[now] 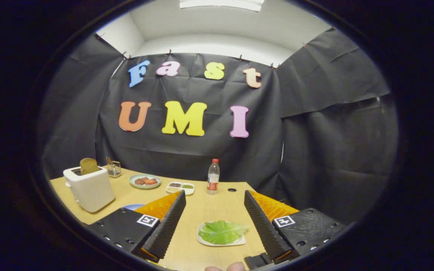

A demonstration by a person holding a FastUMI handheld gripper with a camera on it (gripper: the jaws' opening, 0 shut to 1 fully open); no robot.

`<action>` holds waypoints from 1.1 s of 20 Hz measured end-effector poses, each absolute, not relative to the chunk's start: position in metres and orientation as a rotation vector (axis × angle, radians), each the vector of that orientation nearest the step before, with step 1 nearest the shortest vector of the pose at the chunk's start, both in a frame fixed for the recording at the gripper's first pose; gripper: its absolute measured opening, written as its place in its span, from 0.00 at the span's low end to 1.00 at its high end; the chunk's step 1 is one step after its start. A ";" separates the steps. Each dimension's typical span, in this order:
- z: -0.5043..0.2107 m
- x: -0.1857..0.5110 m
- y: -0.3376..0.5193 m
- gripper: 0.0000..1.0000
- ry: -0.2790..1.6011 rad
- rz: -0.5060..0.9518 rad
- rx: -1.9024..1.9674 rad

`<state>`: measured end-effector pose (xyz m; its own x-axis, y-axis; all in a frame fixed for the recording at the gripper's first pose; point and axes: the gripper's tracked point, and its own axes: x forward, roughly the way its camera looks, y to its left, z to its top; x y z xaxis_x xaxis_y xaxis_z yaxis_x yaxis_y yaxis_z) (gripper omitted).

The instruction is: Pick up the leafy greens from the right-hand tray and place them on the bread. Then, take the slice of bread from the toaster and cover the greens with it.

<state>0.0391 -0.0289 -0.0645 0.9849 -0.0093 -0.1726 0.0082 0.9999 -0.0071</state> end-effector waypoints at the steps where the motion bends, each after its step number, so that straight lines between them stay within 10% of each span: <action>1: -0.074 0.045 -0.032 0.95 0.197 -0.005 -0.012; 22: -0.296 0.144 -0.034 0.96 0.780 0.196 -0.052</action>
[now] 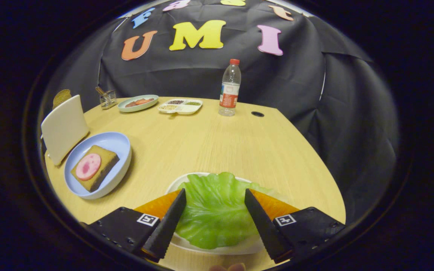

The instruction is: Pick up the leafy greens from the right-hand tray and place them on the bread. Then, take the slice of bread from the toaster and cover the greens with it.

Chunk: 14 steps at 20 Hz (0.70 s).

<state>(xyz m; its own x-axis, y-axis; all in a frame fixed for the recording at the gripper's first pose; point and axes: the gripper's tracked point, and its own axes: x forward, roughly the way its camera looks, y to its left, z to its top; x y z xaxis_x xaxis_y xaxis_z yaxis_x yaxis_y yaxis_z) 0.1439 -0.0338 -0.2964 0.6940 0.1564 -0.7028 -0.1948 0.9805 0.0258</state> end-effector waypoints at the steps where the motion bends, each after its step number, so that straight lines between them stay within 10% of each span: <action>1: -0.295 0.145 -0.034 0.97 0.790 0.197 -0.028; 6: -0.298 0.144 -0.033 0.91 0.830 0.209 0.022; 11: -0.300 0.146 -0.029 0.03 0.833 0.215 0.110; 14: -0.291 0.148 -0.028 0.01 0.815 0.200 0.154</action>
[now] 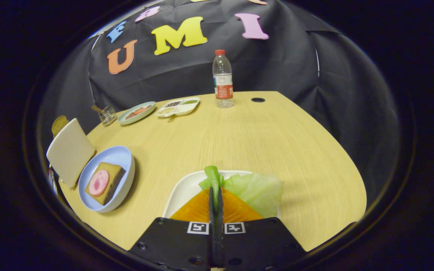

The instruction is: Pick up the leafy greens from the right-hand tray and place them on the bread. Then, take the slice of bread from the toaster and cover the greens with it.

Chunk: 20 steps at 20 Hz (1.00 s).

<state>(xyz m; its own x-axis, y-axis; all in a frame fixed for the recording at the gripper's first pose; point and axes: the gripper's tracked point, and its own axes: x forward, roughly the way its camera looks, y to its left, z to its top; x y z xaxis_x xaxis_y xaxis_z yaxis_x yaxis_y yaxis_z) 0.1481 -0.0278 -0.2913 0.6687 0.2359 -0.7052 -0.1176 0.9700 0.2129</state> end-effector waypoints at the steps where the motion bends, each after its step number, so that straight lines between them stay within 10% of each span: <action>1: -0.285 0.149 -0.026 0.01 0.794 0.200 0.175; 20: -0.151 0.127 0.098 0.00 0.484 0.252 0.237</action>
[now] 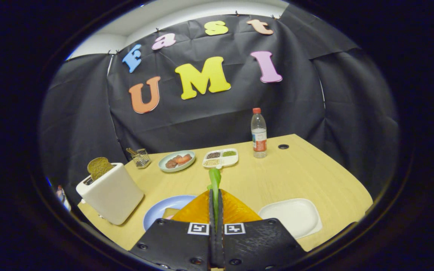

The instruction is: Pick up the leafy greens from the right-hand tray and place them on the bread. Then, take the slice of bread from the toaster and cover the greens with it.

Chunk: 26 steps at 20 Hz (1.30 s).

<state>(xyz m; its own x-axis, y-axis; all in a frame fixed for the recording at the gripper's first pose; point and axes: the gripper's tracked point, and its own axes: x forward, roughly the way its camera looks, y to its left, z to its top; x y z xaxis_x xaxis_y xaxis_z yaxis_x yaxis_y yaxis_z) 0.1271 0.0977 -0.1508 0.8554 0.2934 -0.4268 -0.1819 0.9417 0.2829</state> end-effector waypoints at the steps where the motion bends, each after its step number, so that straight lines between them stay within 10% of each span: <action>1: -0.149 0.127 0.106 0.00 0.479 0.255 0.234; 19: -0.199 0.130 0.205 0.01 0.531 0.254 0.251; 26: -0.205 0.126 0.224 0.23 0.536 0.286 0.277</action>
<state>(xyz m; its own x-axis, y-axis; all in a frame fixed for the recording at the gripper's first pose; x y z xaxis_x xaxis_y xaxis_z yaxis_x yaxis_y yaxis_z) 0.1258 0.2238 -0.2047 0.8223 0.3365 -0.4588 -0.1937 0.9238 0.3304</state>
